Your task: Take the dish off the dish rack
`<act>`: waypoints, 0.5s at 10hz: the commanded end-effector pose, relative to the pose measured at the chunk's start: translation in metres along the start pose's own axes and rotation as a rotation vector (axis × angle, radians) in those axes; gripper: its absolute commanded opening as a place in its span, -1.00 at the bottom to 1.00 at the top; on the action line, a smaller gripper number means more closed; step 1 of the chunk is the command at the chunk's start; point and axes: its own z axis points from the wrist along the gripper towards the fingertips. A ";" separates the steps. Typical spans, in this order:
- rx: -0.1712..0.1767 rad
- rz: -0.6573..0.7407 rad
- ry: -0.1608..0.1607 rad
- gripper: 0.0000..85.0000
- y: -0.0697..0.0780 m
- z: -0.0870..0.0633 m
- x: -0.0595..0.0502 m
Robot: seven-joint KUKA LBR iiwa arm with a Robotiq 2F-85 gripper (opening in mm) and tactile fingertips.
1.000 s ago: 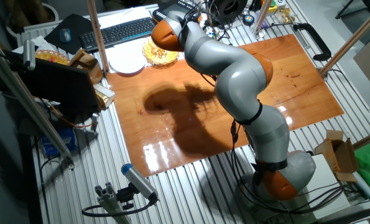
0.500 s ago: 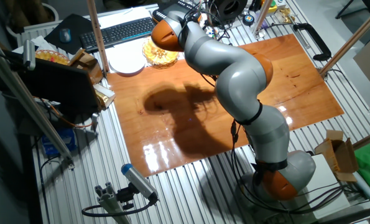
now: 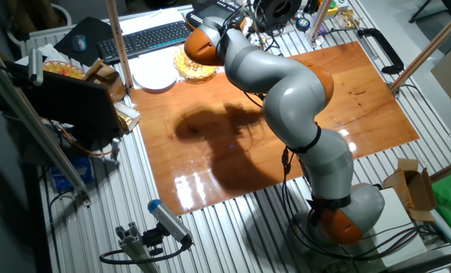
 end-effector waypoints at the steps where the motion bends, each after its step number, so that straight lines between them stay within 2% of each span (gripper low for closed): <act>1: -0.002 0.002 -0.009 -0.98 0.000 0.000 0.000; 3: 0.006 -0.001 -0.023 -0.98 0.000 0.000 0.000; 5: -0.012 0.000 -0.013 -0.98 -0.009 -0.003 -0.001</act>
